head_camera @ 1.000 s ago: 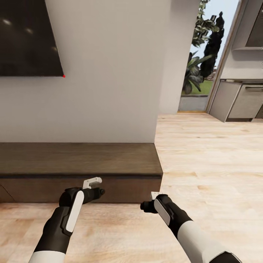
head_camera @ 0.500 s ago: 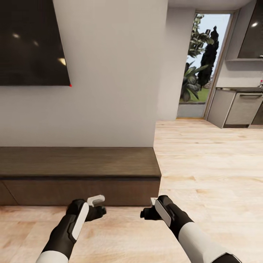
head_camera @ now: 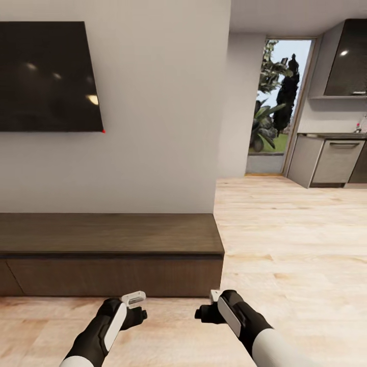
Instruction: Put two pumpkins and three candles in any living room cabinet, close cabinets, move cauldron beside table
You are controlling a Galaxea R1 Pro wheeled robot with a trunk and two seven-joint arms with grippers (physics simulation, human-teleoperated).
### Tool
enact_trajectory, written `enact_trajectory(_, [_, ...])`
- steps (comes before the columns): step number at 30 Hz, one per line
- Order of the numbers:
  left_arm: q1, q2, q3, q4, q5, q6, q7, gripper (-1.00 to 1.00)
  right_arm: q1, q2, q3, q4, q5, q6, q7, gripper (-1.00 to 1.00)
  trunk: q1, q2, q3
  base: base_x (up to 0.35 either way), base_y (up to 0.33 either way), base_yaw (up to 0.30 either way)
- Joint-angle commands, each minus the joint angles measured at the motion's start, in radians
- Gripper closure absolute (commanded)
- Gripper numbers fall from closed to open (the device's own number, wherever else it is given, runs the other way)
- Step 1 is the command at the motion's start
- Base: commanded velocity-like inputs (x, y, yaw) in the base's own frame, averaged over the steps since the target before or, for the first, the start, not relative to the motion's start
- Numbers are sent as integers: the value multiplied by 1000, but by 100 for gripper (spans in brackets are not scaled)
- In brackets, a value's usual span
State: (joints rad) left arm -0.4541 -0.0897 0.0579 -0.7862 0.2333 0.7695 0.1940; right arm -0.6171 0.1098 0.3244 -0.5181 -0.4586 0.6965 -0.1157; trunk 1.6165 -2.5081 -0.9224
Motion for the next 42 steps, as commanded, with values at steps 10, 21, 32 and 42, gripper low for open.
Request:
enact_trajectory(10, [0,9,3,77,11,-90,7,-100,29,-1,5,44,-17,-112,-10,-100,-5,2,32,0,0,48])
enact_trajectory(21, [2,48,3,82,22,-102,4,-100,30,-1,6,75,-10,-162,-6,-100,-10,5,58,0,0,93])
enact_trajectory(32, [6,54,3,97,21,-108,1,-100,30,-1,7,79,-7,-170,1,-100,-15,7,83,0,0,72])
enact_trajectory(42, [6,54,5,97,23,-108,-8,-100,30,-1,8,79,-8,-171,1,-100,-16,8,82,0,0,68])
